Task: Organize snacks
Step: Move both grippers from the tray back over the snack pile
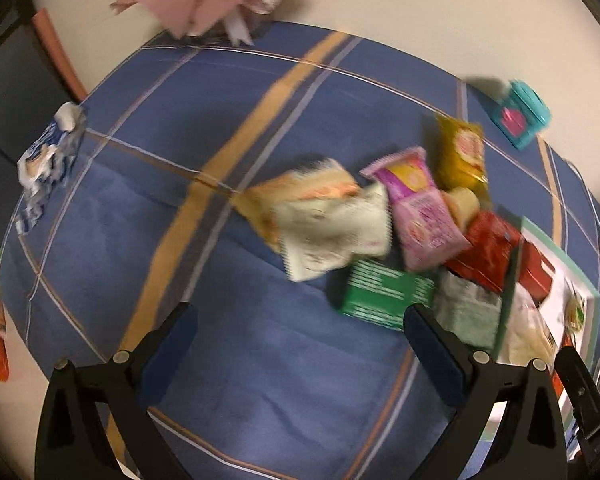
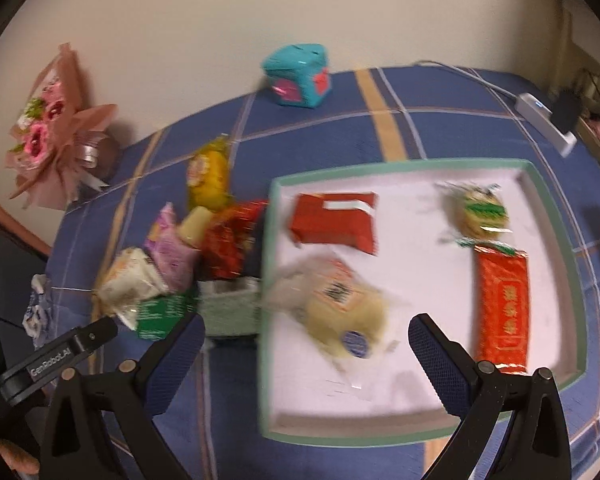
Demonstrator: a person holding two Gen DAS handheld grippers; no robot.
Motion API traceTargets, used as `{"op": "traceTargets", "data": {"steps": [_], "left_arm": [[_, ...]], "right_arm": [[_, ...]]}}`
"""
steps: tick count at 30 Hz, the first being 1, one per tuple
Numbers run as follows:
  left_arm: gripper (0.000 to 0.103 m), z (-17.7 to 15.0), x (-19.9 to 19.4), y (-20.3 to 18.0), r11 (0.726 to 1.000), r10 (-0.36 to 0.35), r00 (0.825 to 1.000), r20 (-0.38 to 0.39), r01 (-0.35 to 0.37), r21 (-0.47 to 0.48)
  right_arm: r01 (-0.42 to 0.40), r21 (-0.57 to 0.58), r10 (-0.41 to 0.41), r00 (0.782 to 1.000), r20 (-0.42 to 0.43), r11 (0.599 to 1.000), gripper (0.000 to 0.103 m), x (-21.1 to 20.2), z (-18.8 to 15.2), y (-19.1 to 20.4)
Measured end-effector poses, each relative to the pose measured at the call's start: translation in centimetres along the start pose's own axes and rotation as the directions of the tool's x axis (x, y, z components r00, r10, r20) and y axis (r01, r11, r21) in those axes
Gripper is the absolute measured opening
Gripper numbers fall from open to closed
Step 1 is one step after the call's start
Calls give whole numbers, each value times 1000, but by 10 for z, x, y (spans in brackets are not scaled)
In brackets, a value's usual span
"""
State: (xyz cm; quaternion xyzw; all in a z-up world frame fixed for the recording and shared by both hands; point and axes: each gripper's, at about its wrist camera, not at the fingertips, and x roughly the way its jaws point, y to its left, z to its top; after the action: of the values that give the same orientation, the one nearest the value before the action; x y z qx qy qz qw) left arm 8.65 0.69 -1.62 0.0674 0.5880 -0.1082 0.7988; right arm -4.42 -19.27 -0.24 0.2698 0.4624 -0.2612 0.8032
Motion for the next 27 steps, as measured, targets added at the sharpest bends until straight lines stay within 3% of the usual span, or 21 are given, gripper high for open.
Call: {"op": "traceTargets", "data": {"steps": [9,17,22,27], "left_arm": [[102,12,8,35,996,31,1000,-6,-31,-88],[102,12,20,28,997,36,999,-36,-39,-68],[102,13,31,18,998,16,998,-65,-19,-53],[102,14,44,17,999,6,995,-101,-11,-52]], "right_arm": [[-48,-88,47,999,-11,995,103,20,3,46],[-64,-136,56,997,-60,989,103,49,-2,60],[-65,-158,53,995,-80,985,95,62,-3,63],[-49,-160,35,996,-87,986,82,71,-2,63]]}}
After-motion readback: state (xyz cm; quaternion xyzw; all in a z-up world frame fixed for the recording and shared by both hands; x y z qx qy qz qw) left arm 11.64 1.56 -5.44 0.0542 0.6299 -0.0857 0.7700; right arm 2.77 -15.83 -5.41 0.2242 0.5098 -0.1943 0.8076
